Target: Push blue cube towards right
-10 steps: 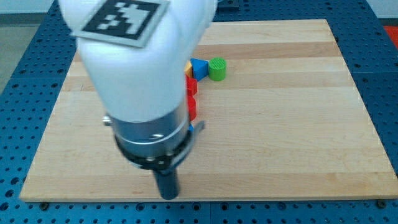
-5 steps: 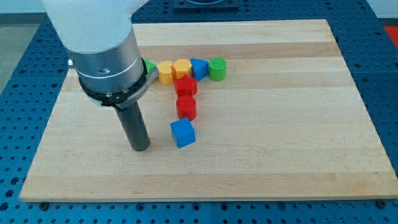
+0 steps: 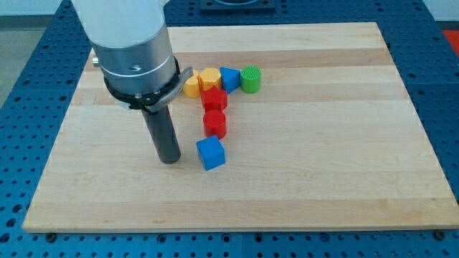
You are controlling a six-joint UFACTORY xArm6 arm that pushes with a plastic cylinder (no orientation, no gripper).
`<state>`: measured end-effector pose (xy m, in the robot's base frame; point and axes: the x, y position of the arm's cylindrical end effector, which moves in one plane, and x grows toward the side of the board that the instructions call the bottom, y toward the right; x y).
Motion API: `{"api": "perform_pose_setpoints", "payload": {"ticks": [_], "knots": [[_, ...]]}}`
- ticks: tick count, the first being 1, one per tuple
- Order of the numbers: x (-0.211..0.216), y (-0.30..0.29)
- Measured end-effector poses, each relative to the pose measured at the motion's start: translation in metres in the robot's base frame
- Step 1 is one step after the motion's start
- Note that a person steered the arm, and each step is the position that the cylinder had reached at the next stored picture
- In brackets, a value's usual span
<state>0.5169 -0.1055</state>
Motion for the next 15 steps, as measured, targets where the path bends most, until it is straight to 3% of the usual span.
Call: {"api": "perform_pose_setpoints", "payload": {"ticks": [13, 15], "knots": [[0.0, 0.282], [0.005, 0.277]]}}
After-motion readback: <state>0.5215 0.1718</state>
